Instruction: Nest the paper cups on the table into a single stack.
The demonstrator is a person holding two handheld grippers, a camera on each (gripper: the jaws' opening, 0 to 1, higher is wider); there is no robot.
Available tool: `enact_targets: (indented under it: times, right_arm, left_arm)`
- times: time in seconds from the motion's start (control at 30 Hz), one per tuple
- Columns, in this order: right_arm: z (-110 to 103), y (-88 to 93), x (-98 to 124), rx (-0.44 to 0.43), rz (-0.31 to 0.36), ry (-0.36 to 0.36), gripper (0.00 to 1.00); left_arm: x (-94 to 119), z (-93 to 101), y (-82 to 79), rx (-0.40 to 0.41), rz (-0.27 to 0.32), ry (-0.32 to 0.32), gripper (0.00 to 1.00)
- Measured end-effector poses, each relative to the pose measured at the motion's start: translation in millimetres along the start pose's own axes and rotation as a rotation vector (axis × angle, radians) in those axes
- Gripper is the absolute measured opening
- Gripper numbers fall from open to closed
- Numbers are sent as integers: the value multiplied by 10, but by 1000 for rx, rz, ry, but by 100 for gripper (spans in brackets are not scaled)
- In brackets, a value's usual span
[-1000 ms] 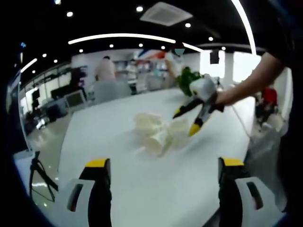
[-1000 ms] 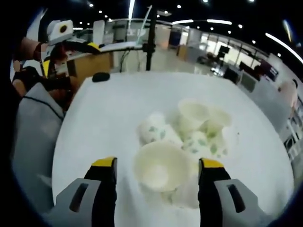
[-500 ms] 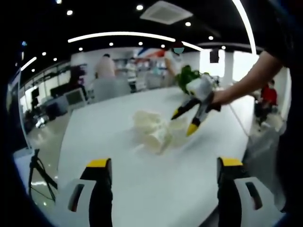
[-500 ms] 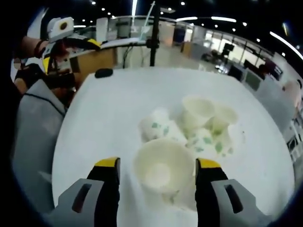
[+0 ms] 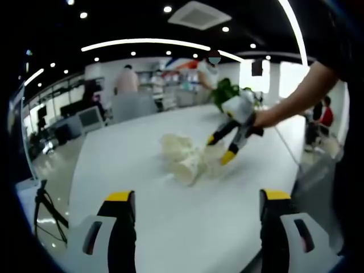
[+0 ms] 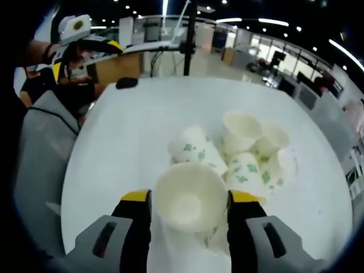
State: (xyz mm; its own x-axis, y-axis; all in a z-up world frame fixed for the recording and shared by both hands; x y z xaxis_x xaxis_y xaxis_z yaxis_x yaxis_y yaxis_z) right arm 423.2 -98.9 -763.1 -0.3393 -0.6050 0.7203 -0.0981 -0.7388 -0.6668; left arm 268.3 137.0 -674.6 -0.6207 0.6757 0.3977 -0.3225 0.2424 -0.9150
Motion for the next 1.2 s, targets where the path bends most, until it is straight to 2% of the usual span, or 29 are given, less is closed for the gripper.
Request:
enact_targets:
  times: [0.77,1.2]
  right_arm:
    - [-139,-49,65,-3,13,-19,44]
    - [-392,-131,189,-5,45,-39,43]
  left_arm:
    - [39,4,33,1,5,-5,89]
    - [45,-1,30,2,8,-1,89]
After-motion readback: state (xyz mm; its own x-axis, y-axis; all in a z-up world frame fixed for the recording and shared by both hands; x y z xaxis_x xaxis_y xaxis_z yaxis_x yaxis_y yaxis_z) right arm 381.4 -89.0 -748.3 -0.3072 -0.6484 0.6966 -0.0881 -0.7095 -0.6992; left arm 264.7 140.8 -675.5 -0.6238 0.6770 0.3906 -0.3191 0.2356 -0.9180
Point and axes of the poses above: the point that each gripper's makers call its tool centre point, and the gripper's own axes: x roughly backward along the fingers, z roughly to its right, y roughly out of its underside, the point moved 5 cm from there along x, roughly backward along the fingers, and after that the axes turned 7 degrees about y, right-handed, at the moved point
